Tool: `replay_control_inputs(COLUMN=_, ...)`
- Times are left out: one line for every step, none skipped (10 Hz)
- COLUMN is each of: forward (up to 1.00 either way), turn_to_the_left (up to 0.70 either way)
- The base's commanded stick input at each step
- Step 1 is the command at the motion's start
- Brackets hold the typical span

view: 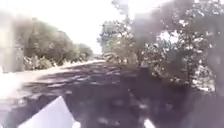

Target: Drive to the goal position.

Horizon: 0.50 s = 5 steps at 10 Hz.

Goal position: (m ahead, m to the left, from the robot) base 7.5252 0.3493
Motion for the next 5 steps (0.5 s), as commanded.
replay_control_inputs(forward=0.5, turn_to_the_left=0.0)
replay_control_inputs(forward=0.5, turn_to_the_left=0.0)
replay_control_inputs(forward=0.5, turn_to_the_left=0.0)
replay_control_inputs(forward=0.5, turn_to_the_left=0.0)
replay_control_inputs(forward=0.5, turn_to_the_left=0.0)
